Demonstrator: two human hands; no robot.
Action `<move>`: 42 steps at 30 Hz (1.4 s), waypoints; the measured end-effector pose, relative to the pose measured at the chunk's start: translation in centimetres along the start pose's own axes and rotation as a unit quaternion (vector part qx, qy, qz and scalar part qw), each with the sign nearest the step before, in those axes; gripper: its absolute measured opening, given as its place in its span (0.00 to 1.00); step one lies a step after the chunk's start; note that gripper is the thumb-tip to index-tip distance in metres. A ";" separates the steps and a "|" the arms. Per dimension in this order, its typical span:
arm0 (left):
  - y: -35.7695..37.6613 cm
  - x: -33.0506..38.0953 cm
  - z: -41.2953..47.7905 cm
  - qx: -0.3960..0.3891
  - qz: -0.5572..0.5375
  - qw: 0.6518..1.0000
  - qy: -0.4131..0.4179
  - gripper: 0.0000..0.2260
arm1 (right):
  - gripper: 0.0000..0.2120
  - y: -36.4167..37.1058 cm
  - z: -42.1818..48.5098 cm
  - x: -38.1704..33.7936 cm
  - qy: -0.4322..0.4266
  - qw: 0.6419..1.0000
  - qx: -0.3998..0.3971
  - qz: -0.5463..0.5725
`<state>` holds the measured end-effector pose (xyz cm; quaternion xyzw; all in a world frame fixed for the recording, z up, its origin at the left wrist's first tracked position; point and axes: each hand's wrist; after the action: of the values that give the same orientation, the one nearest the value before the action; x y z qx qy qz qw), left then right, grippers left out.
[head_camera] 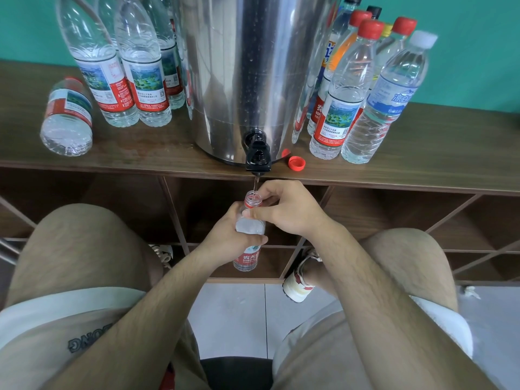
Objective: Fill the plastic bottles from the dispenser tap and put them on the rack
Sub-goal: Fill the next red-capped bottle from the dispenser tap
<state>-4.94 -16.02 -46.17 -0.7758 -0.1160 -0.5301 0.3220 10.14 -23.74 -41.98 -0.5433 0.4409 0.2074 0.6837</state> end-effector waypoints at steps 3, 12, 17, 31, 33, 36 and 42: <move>0.1 0.0 0.0 0.000 0.002 1.000 -0.002 0.36 | 0.10 0.0 0.0 -0.1 -0.002 1.000 -0.001 -0.004; 0.2 -0.2 0.3 0.001 0.012 1.000 -0.002 0.37 | 0.10 -0.1 0.1 -0.1 0.000 1.000 -0.003 -0.005; 0.2 -0.6 0.6 0.003 0.016 1.000 -0.001 0.36 | 0.10 0.0 0.1 0.0 -0.001 1.000 -0.004 -0.005; 0.2 -1.1 0.9 0.006 0.005 1.000 0.001 0.37 | 0.11 0.1 0.1 0.1 -0.006 1.000 0.000 -0.011; 0.2 -1.0 0.9 0.006 0.008 1.000 0.001 0.37 | 0.11 0.0 0.1 0.1 -0.007 1.000 0.001 -0.016; 0.1 -0.8 0.7 0.003 0.005 1.000 0.001 0.37 | 0.10 0.0 0.1 0.0 -0.003 1.000 0.001 -0.014; 0.2 -0.2 0.4 0.003 0.008 1.000 -0.004 0.38 | 0.10 0.0 0.0 -0.1 -0.001 1.000 0.000 -0.011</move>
<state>-4.65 -15.86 -46.54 -0.7782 -0.1123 -0.5237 0.3279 10.08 -23.70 -41.86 -0.5475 0.4341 0.2004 0.6867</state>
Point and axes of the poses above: each hand's wrist, its own z-axis towards the middle knuckle, its own y-axis out of the palm, x = y × z, and after that the axes turned 2 degrees about y, right-handed
